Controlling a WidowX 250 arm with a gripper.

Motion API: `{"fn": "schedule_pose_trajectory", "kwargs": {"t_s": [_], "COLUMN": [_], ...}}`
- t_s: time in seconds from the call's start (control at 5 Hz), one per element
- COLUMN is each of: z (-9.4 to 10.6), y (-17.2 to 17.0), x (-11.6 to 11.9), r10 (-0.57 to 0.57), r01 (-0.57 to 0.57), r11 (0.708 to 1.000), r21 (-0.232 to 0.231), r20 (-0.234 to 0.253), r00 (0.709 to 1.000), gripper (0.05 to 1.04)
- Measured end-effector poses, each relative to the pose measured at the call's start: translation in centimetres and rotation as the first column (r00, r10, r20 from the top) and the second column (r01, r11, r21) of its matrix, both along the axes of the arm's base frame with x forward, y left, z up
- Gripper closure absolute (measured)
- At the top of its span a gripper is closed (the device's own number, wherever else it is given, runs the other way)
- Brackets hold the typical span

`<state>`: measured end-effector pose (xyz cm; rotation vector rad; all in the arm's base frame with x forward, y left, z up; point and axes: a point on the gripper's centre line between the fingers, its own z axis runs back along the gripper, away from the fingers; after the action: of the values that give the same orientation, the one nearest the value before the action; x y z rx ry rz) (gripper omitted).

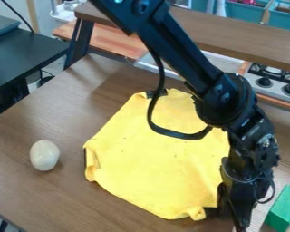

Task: Fold the cloth from bottom right to top left

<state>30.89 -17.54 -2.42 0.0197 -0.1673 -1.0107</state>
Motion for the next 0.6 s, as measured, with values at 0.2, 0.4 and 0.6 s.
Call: {"fn": "schedule_pose_trajectory", "kwargs": {"t_s": [0.2, 0.4, 0.6], "z": [1.2, 3.1, 5.3], "y": [0.4, 1.8, 3.3], "x": [0.0, 1.0, 2.3], "r10": [-0.017, 0.002, 0.038], "r01": [0.015, -0.006, -0.043], "r11": [0.998, 0.996, 0.992], "r21": [-0.055, -0.084, -0.118], "r20": [-0.033, -0.042, -0.044], "r00": [0.999, 0.999, 0.998], "gripper": [1.02, 1.024, 1.024]}}
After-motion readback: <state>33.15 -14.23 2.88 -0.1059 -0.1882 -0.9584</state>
